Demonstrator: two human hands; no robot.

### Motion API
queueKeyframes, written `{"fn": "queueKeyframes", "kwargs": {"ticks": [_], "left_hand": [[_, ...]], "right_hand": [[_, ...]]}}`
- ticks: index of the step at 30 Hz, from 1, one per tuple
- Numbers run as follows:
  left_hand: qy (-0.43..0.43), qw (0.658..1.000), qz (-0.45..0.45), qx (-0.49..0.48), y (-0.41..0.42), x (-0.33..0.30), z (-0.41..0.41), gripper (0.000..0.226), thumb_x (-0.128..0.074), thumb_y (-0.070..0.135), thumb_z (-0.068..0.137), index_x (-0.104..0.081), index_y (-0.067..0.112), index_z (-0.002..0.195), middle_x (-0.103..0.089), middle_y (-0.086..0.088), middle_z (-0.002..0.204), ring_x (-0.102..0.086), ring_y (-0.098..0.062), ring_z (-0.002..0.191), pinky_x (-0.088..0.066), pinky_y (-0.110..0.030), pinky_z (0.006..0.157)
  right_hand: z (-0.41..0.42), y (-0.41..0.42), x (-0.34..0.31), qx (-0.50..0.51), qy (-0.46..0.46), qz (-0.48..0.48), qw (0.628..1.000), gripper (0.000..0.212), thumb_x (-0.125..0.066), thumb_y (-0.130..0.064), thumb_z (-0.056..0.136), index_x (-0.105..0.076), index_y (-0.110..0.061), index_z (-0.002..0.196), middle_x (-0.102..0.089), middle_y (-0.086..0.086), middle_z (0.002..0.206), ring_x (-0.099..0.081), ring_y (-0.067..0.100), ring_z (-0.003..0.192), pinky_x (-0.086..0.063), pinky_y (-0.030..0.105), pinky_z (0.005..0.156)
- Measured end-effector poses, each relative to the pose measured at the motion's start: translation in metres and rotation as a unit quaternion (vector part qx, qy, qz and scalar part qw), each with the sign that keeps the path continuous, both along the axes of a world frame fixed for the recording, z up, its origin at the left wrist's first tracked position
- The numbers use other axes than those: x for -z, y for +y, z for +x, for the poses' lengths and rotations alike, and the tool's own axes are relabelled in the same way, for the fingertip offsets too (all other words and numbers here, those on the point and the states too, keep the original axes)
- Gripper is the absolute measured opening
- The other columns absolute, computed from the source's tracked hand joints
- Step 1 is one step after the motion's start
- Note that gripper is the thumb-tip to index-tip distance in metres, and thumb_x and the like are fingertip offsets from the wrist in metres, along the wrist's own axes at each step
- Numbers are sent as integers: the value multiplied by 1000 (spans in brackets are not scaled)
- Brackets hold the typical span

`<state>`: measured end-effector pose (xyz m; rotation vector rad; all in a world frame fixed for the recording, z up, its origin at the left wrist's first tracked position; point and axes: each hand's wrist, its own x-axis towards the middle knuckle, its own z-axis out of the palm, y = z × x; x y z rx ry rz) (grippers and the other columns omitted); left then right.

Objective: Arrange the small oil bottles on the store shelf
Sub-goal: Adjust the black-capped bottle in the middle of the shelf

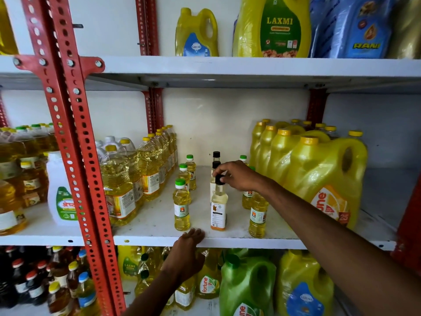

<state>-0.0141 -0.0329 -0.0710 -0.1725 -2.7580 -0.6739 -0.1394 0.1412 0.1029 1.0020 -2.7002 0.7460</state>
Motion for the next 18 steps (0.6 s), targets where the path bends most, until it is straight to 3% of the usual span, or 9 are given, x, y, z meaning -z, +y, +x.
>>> {"fn": "queueKeyframes", "kwargs": {"ticks": [10, 18], "left_hand": [[0, 1000, 3, 3, -1, 1, 0, 69, -66, 21, 84, -35, 24, 145, -34, 2, 155, -23, -14, 145, -24, -31, 118], [1, 1000, 1, 6, -2, 1, 0, 69, -66, 21, 84, -33, 23, 145, -32, 2, 156, -21, -14, 146, -23, -31, 118]], "right_hand": [[1, -13, 5, 19, 17, -53, 998, 26, -76, -30, 77, -73, -10, 93, -75, 9, 95, -62, 11, 75, -56, 32, 73], [9, -17, -1, 9, -6, -22, 1000, 39, -80, -26, 73, -71, -9, 107, -73, 10, 107, -66, 13, 96, -43, 17, 73]]}}
